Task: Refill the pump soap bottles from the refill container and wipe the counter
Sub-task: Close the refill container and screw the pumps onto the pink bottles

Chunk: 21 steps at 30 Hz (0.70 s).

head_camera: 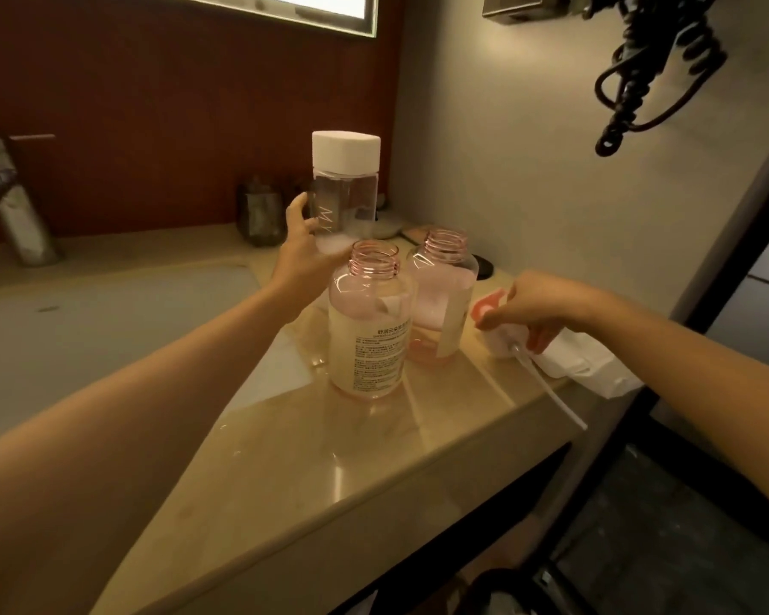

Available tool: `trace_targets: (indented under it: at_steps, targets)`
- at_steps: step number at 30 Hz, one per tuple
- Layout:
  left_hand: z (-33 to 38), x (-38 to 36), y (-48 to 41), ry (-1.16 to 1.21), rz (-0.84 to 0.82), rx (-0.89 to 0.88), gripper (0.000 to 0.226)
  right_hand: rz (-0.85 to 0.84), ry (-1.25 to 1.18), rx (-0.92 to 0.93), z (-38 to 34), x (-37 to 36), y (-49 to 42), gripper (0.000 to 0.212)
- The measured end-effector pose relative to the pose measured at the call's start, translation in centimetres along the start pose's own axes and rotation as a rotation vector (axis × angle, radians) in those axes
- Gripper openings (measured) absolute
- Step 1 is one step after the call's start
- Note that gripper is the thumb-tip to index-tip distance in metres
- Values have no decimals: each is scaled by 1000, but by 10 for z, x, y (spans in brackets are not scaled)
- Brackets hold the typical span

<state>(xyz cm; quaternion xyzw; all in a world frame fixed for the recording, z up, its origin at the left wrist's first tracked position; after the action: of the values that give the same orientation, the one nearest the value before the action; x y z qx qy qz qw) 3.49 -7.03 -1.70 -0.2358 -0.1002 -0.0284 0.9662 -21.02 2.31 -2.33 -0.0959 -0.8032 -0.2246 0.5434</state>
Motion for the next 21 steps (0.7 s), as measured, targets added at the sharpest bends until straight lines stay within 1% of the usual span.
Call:
trace_targets:
  at_steps: [1, 2, 4, 5, 6, 8, 9, 11, 12, 13, 14, 17, 19, 21]
  targets:
    - [2, 9, 5, -24, 61, -33, 95, 13, -30, 6, 1, 3, 4, 31]
    - [7, 20, 13, -45, 158, -84, 89, 24, -56, 13, 2, 6, 7, 32]
    - [22, 43, 44, -40, 377, -194, 64, 53, -113, 37, 2, 14, 18, 34]
    - [28, 47, 61, -12, 424, -221, 58, 72, -150, 52, 2, 18, 24, 34]
    - [33, 46, 78, 13, 410, -238, 58, 93, -191, 72, 1, 22, 30, 33]
    - [37, 29, 104, 41, 254, -237, 58, 138, -254, 101, -2, 32, 42, 34]
    - [38, 18, 113, 46, 161, -220, 62, 165, -274, 112, -4, 37, 51, 35]
    - [38, -2, 120, 56, 13, -150, 83, 202, -307, 132, -10, 46, 68, 41]
    - [40, -10, 120, 57, -22, -108, 94, 211, -325, 147, -14, 49, 78, 42]
    - [43, -14, 120, 54, -30, -72, 100, 211, -343, 169, -19, 52, 87, 41]
    - [46, -17, 120, 40, -18, -51, 102, 209, -356, 196, -24, 53, 96, 40]
    - [50, -20, 121, -10, 30, -35, 88, 218, -380, 271, -42, 57, 120, 40]
    - [49, -17, 128, -49, 38, -47, 87, 237, -408, 320, -54, 59, 134, 39]
    - [48, -11, 138, -100, 52, -72, 87, 303, -437, 387, -67, 65, 149, 34]
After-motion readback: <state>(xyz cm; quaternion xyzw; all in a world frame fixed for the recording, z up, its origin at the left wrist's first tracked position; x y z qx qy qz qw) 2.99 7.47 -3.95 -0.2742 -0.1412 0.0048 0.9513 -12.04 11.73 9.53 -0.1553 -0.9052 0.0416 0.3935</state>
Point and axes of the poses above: each hand's wrist, its own y-axis away from the middle knuckle, its own x-axis out of the back of the hand, z = x × y, the point moved 7 cm from there along -y, towards the middle knuckle, and after that the axes turned 8 degrees about -x, right-handed, at the moved point
